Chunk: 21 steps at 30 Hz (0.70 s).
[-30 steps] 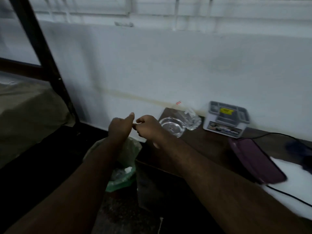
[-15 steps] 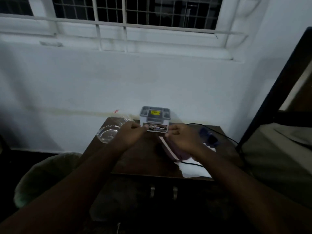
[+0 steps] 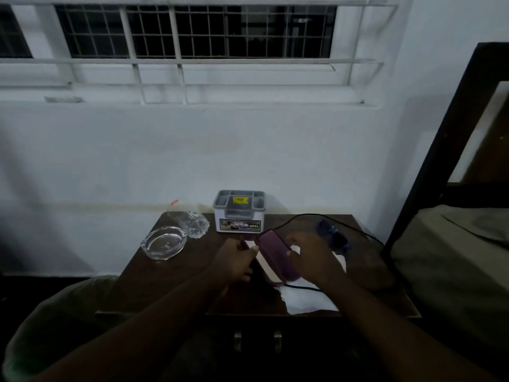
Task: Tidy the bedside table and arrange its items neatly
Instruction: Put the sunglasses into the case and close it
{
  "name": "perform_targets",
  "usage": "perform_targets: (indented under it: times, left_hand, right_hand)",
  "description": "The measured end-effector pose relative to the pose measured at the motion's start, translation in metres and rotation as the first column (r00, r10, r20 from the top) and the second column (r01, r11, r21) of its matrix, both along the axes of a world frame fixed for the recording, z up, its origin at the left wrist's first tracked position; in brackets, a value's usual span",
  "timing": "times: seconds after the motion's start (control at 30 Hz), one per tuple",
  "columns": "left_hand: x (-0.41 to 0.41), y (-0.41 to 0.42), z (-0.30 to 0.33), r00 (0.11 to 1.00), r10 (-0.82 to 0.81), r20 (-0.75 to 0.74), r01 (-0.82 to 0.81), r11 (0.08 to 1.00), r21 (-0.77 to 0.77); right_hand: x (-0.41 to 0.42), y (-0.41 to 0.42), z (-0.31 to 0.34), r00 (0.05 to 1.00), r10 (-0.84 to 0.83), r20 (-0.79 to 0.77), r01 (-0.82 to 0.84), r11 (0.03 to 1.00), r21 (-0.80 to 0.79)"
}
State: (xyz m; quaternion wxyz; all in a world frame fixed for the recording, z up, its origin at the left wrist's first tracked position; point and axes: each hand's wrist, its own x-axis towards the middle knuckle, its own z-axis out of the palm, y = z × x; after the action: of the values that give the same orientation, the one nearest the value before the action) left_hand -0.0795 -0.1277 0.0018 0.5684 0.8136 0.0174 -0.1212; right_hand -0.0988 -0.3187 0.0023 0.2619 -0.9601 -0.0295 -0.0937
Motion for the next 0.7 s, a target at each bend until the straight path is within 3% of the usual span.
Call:
perform_targets:
  times: [0.27, 0.33, 0.4, 0.5, 0.7]
  left_hand:
    - [0.015, -0.001, -0.022, 0.997, 0.004, -0.083, -0.017, 0.988, -0.156]
    - [0.016, 0.001, -0.024, 0.996, -0.005, -0.092, -0.015, 0.978, -0.209]
    - [0.017, 0.004, -0.027, 0.994, -0.012, -0.105, -0.017, 0.965, -0.263]
    - [0.018, 0.007, -0.031, 0.994, -0.016, -0.111, -0.018, 0.955, -0.297]
    - [0.011, 0.011, -0.032, 0.996, -0.018, -0.089, -0.016, 0.929, -0.37]
  right_hand:
    - [0.028, -0.005, -0.021, 0.997, -0.004, -0.075, -0.003, 0.995, -0.098]
    - [0.032, -0.009, -0.016, 0.997, -0.021, -0.069, 0.021, 1.0, 0.002]
    - [0.037, -0.023, -0.01, 0.985, -0.173, 0.028, 0.173, 0.985, -0.011]
    - [0.047, -0.058, -0.008, 0.874, -0.431, 0.225, 0.472, 0.864, -0.177]
    - [0.059, -0.095, -0.027, 0.875, -0.478, -0.081, 0.467, 0.876, -0.122]
